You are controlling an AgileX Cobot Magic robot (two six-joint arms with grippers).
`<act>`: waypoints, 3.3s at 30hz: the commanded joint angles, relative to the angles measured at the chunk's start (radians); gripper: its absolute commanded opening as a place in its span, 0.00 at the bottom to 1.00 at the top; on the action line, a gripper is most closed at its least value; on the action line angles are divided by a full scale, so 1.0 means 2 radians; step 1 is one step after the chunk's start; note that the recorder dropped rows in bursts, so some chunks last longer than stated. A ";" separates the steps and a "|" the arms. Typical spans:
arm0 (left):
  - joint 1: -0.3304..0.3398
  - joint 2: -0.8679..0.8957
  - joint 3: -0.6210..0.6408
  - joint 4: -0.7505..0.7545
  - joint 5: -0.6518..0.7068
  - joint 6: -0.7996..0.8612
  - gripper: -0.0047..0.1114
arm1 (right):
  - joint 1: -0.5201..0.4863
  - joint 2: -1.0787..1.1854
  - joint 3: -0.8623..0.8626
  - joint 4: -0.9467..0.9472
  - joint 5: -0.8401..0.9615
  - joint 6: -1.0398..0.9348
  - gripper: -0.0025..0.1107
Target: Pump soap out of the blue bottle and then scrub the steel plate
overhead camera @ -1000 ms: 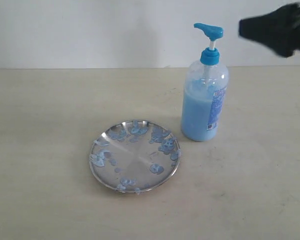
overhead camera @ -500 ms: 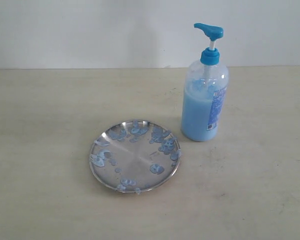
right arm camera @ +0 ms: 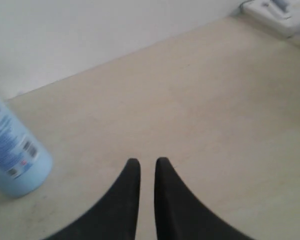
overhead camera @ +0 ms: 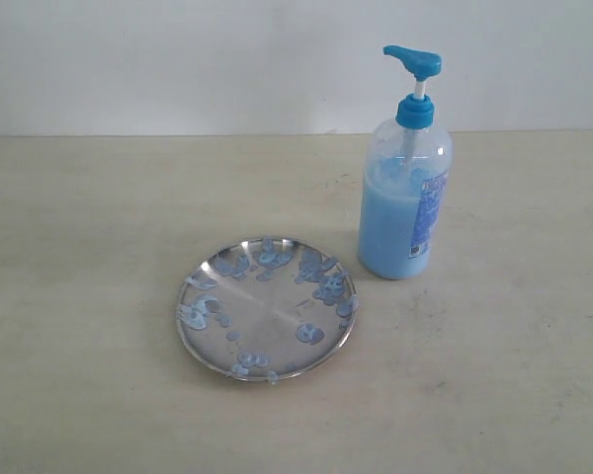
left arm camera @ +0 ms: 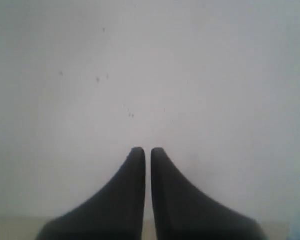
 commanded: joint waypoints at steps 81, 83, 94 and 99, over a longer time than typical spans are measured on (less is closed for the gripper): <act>-0.005 1.016 -0.660 0.932 0.566 -0.919 0.08 | -0.001 -0.093 0.007 1.008 -0.041 -0.002 0.02; -0.005 1.019 -0.660 0.796 0.544 -0.816 0.08 | -0.001 -0.093 0.007 1.008 -0.041 -0.002 0.02; -0.012 1.026 -0.660 1.013 0.674 -0.778 0.08 | -0.001 -0.093 0.007 1.008 -0.041 -0.002 0.02; 0.001 1.013 -0.660 0.968 0.585 -0.786 0.08 | -0.001 -0.093 0.007 1.008 -0.041 -0.002 0.02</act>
